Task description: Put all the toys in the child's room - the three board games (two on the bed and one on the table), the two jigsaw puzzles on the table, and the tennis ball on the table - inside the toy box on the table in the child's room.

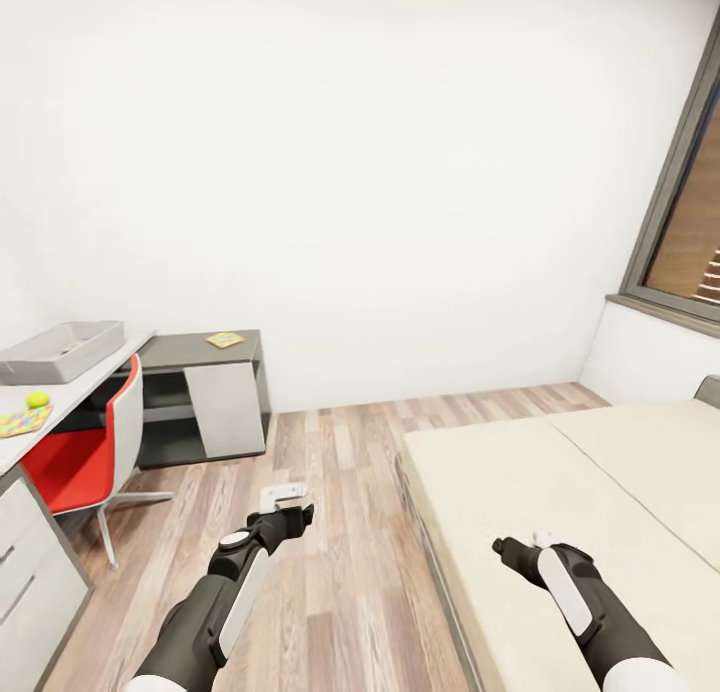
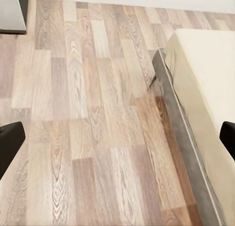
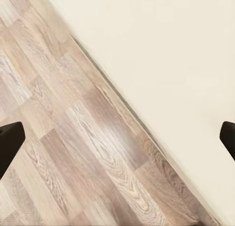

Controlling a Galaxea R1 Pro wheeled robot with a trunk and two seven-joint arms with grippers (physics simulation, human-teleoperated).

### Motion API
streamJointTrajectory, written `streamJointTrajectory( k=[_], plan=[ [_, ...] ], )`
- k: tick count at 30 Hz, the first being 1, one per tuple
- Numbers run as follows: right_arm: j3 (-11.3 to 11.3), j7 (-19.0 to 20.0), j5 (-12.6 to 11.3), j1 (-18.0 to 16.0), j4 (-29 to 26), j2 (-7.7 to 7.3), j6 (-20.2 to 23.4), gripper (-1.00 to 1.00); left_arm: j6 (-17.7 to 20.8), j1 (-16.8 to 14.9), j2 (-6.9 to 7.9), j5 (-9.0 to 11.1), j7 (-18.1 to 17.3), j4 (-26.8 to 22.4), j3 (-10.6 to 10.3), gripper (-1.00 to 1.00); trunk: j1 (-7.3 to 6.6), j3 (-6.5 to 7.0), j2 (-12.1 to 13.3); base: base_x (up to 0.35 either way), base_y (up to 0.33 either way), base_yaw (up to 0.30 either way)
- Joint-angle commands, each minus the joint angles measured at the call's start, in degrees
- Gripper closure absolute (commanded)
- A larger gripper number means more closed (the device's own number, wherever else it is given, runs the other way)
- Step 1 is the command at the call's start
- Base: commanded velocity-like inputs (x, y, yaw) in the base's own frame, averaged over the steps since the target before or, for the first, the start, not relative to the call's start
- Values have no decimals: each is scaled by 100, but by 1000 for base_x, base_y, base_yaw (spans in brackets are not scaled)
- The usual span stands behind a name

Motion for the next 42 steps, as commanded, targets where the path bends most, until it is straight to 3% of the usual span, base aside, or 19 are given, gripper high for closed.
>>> streamJointTrajectory(
  k=[1,21,42],
  plan=[
    [9,-50,-61,-2,-13,6,15,-100,24,-5,2,60,51,-8,-14,-100,4,-10,-11,-2,-3,196],
    [20,-55,-61,-2,-12,20,18,-100,19,-6,2,60,59,-9,-14,-100,4,-10,-11,-33,-38,259],
    [13,-54,-61,-2,-7,20,18,-100,24,-5,2,60,54,-5,-14,-100,4,-10,-11,-33,-12,17]
  ],
)
